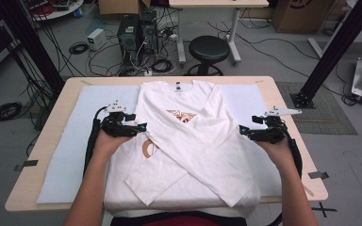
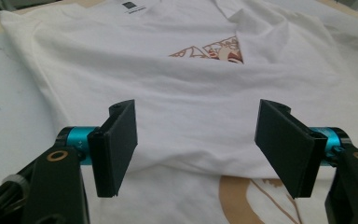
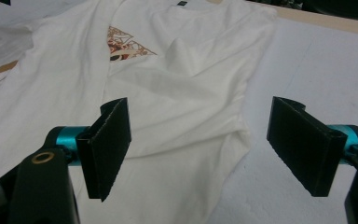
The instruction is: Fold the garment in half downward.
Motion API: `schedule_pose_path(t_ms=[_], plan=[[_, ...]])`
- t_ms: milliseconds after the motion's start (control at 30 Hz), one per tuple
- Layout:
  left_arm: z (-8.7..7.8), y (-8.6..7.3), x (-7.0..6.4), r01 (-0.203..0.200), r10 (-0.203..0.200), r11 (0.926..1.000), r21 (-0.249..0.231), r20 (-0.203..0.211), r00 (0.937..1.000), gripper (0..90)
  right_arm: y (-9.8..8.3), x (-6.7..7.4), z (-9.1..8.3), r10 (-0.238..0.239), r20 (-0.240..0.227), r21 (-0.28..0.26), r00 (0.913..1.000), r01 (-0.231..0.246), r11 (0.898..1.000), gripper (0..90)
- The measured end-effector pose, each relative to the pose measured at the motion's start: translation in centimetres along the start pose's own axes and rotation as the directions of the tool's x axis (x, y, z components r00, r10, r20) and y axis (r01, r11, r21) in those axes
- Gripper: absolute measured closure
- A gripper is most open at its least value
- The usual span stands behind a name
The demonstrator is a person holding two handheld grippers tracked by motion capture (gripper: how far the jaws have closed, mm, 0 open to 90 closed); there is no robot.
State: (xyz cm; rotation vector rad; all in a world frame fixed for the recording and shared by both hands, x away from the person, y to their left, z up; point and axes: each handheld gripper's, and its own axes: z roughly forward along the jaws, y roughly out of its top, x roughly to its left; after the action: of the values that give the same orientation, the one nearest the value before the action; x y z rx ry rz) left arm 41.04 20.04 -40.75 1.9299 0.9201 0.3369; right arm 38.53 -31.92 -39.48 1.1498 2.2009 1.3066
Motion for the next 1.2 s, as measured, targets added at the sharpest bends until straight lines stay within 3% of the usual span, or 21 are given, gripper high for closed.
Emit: schedule_pose_path(t_ms=[100, 267, 467, 533, 833, 967, 1200], plan=[[0.6, 0.1, 0.6, -0.012, 0.013, 0.9992, 0.037, -0.02, 0.9997, 29.6, 0.4, -0.3, 0.5, -0.005, 0.003, 0.013, 1.0, 0.005, 1.0, 22.1], [1.2, 0.6, 1.5, -0.011, 0.014, 0.999, 0.044, -0.051, 0.9986, 28.8, 1.0, -0.9, 1.6, -0.001, 0.009, 0.033, 1.0, 0.001, 0.999, 22.1], [2.6, 0.5, 3.1, 0.046, -0.045, 0.9983, 0.035, -0.051, 0.9977, 28.8, 1.4, -1.9, 3.7, 0.017, 0.013, 0.081, 0.9998, -0.018, 0.997, 22.1], [3.1, 0.3, 3.5, 0.058, -0.055, 0.9969, 0.053, -0.057, 0.9969, 28.8, 1.6, -2.2, 4.4, 0.019, 0.009, 0.093, 0.9998, -0.02, 0.995, 22.1], [5.1, 0.2, 5.0, 0.087, -0.079, 0.9908, 0.103, -0.08, 0.9936, 28.8, 1.6, -3.9, 7.7, 0.058, 0.028, 0.141, 0.9979, -0.062, 0.988, 22.4], [5.8, 0.2, 5.4, 0.096, -0.089, 0.9911, 0.092, -0.078, 0.9929, 28.8, 1.7, -4.4, 8.8, 0.067, 0.027, 0.158, 0.9974, -0.071, 0.985, 22.5], [6.9, 0.8, 6.5, 0.111, -0.097, 0.9866, 0.12, -0.113, 0.9888, 28.8, 1.6, -5.6, 10.9, 0.099, 0.033, 0.183, 0.9945, -0.104, 0.978, 24.6]])
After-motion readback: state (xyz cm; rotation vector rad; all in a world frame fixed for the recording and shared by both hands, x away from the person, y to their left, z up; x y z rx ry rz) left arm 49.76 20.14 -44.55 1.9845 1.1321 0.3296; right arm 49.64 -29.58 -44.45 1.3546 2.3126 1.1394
